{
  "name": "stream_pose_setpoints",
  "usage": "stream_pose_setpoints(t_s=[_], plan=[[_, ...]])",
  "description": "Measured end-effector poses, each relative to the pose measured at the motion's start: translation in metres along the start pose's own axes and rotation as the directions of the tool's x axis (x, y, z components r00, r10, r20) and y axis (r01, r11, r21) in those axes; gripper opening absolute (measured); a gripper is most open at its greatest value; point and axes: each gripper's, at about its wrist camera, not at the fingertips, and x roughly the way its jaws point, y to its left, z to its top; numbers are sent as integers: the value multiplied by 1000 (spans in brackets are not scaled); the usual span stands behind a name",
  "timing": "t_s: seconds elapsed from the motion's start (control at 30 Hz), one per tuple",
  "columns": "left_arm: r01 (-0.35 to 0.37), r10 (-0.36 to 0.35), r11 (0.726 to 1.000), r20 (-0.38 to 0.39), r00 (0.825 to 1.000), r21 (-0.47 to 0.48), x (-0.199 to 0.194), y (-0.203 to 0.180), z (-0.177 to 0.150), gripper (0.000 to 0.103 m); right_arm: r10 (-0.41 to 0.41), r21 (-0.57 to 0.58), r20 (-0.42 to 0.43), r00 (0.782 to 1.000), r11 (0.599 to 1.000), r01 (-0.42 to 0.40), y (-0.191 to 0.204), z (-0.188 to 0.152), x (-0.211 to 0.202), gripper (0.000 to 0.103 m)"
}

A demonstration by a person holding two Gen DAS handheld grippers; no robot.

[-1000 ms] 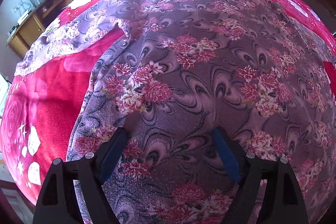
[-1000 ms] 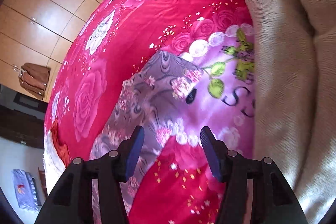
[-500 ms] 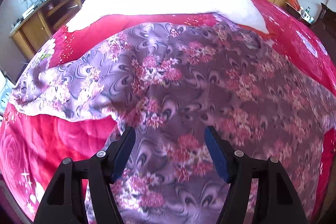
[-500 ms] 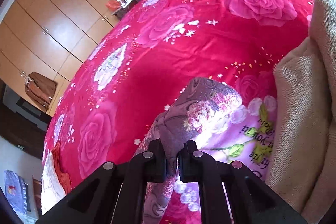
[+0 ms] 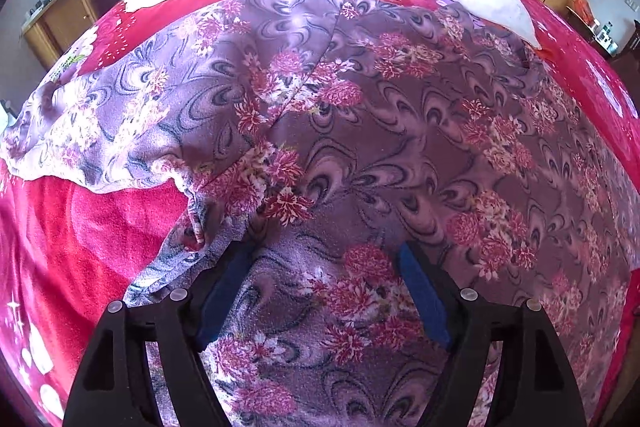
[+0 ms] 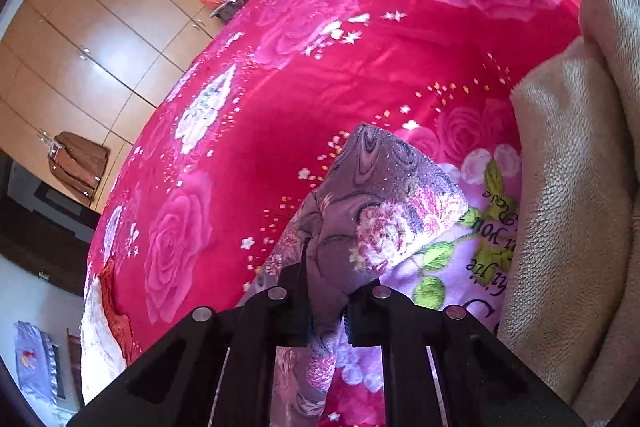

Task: Fold small clothes

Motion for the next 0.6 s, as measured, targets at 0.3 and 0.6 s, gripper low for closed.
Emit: stream_pose_setpoints(t_s=[0.3,0.6], plan=[[47,-48,998,-30,998,-36,-7,8,1,79,125,-212,-107,986,966,-145,103,-54,-21,10],[186,-199,971,-76,977,-152,-20,47,4,77,171,-377,-327,930,879,-294,214,-180,-20,11]])
